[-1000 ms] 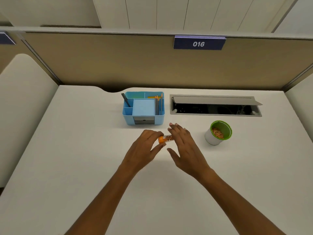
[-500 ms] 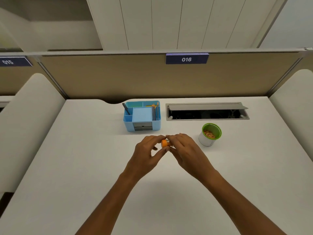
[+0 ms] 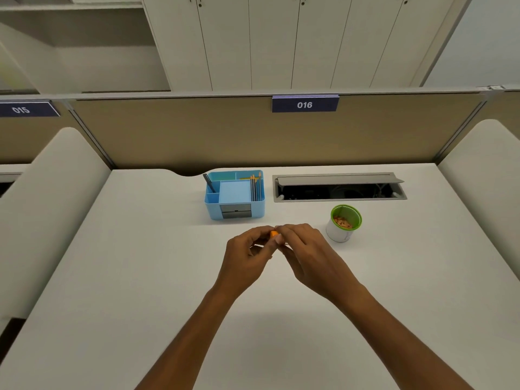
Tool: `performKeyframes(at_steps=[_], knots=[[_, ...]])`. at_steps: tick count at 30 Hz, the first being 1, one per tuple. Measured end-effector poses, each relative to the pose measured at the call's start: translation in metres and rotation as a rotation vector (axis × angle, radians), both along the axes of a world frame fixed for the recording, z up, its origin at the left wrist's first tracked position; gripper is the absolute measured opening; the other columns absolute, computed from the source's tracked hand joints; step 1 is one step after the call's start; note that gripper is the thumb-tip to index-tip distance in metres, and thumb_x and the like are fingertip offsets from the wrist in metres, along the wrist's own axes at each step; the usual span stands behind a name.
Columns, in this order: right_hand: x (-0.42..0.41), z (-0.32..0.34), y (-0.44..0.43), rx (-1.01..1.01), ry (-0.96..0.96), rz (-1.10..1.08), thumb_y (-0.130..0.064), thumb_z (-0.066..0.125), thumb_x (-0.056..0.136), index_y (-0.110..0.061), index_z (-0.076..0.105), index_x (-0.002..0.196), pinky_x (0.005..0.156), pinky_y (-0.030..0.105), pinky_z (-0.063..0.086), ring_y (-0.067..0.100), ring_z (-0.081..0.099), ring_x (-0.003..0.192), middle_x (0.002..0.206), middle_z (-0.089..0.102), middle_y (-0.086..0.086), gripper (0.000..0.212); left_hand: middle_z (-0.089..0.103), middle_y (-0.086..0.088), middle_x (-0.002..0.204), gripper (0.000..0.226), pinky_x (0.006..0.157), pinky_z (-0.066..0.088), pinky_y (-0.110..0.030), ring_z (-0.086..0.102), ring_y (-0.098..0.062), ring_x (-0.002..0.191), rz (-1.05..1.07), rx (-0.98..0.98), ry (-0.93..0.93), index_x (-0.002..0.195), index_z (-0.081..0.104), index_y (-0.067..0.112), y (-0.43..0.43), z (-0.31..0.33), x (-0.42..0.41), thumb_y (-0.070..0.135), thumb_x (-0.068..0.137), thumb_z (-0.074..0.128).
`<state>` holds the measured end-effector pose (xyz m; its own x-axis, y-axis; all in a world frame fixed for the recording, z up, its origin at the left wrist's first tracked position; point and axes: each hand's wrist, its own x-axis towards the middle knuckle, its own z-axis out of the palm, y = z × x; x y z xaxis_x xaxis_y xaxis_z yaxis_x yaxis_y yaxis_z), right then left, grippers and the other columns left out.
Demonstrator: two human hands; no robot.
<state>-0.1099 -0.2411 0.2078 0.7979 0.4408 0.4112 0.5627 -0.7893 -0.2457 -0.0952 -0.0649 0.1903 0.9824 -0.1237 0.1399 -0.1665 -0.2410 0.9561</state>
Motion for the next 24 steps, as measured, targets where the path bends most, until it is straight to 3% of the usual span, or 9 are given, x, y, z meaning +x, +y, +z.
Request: performKeyframes(at_steps=[5, 10, 14, 19, 24], knots=[[-0.001, -0.002, 0.001, 0.044, 0.073, -0.022, -0.012, 0.063, 0.097, -0.003, 0.06, 0.124, 0.08, 0.042, 0.057, 0.029, 0.065, 0.092, 0.114, 0.069, 0.017, 0.03, 0.076, 0.004, 0.087, 0.037, 0.066, 0.057, -0.017, 0.072, -0.012, 0.075, 0.012, 0.01, 0.014, 0.111, 0.076, 0.018, -0.004, 0.003, 0.0, 0.044, 0.087, 0.065], [0.0, 0.002, 0.0, 0.073, 0.149, 0.004, -0.02, 0.053, 0.102, -0.009, 0.055, 0.125, 0.075, 0.035, 0.053, 0.022, 0.057, 0.086, 0.103, 0.064, 0.011, 0.025, 0.075, 0.013, 0.087, 0.037, 0.071, 0.055, -0.013, 0.069, 0.001, 0.075, -0.015, 0.012, -0.008, 0.113, 0.077, 0.015, -0.005, 0.006, 0.002, 0.04, 0.09, 0.064], [0.001, 0.003, -0.001, 0.049, 0.149, -0.017, -0.026, 0.053, 0.102, -0.011, 0.056, 0.122, 0.068, 0.027, 0.049, 0.021, 0.06, 0.08, 0.1, 0.066, 0.008, 0.025, 0.074, 0.017, 0.088, 0.038, 0.071, 0.054, -0.011, 0.069, 0.002, 0.077, -0.022, -0.003, 0.007, 0.113, 0.077, 0.017, -0.008, 0.008, 0.002, 0.042, 0.089, 0.062], [0.005, -0.001, -0.006, -0.029, 0.051, -0.017, -0.031, 0.054, 0.101, -0.01, 0.059, 0.11, 0.052, 0.034, 0.054, 0.02, 0.062, 0.062, 0.089, 0.07, 0.006, 0.023, 0.072, 0.018, 0.083, 0.04, 0.07, 0.052, -0.01, 0.068, 0.004, 0.075, -0.044, 0.016, 0.035, 0.108, 0.078, 0.013, -0.012, 0.007, 0.004, 0.043, 0.09, 0.061], [0.012, -0.008, -0.012, -0.033, 0.041, -0.055, -0.044, 0.042, 0.103, -0.017, 0.056, 0.115, 0.048, 0.034, 0.052, 0.019, 0.063, 0.057, 0.083, 0.073, 0.0, 0.032, 0.075, 0.011, 0.08, 0.028, 0.067, 0.051, -0.013, 0.067, -0.001, 0.069, -0.06, -0.035, 0.102, 0.107, 0.08, 0.012, -0.014, 0.002, 0.012, 0.032, 0.095, 0.066]])
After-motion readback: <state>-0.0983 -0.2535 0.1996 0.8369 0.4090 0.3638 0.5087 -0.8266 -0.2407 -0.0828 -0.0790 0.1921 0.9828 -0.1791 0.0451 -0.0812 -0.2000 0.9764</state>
